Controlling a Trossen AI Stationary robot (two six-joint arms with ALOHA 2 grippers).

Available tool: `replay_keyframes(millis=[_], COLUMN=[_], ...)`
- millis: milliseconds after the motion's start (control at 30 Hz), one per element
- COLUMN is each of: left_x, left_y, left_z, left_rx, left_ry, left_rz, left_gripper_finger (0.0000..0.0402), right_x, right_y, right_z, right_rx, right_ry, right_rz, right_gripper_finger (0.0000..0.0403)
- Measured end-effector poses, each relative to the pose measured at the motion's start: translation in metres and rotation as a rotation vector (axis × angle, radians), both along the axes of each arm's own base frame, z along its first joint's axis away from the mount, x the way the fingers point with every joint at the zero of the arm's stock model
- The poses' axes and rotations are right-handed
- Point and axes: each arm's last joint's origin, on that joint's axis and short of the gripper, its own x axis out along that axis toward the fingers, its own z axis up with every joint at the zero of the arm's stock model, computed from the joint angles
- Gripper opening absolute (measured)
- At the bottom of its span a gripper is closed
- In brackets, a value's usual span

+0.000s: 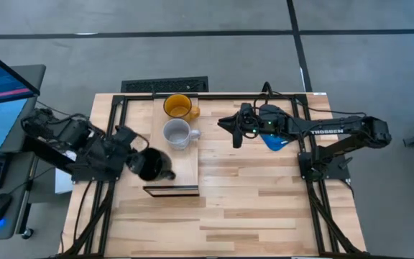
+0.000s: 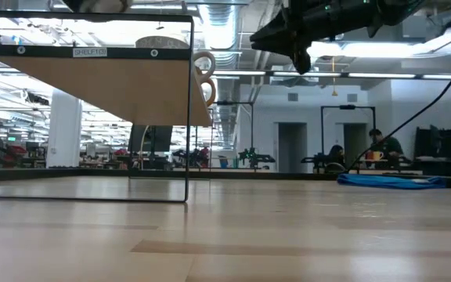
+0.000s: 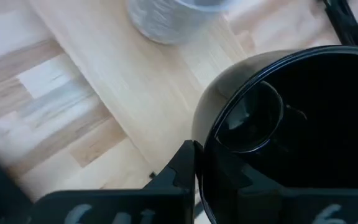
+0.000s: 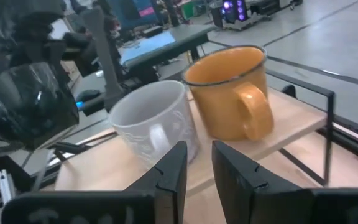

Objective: Stack small to large cups/mugs on shelf
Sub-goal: Put the black mug on the shelf

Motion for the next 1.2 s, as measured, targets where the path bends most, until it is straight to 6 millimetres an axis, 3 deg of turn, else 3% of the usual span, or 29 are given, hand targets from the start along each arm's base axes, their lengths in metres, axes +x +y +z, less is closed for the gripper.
replay_keyframes(millis=[167,400,567,933,1200], left_x=[0.023,0.072,0.095,0.1,0.099], left_y=[0.003,-0.002,-0.004,-0.004,-0.005], left_z=[-0.008,-0.023,-0.022,0.002,0.002], left_rx=[-0.053,-0.131,-0.148,-0.173,-0.227], left_ry=[0.032,0.04,0.107,0.272,0.285], left_rz=[0.105,0.139,0.169,0.299,0.388], left_gripper_finger=[0.0005,0.0005,0.0005,0.0005,0.0005], right_x=[-0.002,-0.004,-0.004,-0.003,-0.003], right_y=[-0.006,-0.012,-0.011,-0.006,-0.006], right_z=[-0.004,-0.008,-0.009,-0.01,-0.01], right_rx=[0.007,0.011,-0.067,-0.081,-0.08], right_ry=[0.042,0.085,0.112,0.121,0.122], right_rz=[-0.02,-0.043,-0.018,0.005,0.005], right_gripper_finger=[0.0097,0.0097,0.0097,0.0097,0.0097])
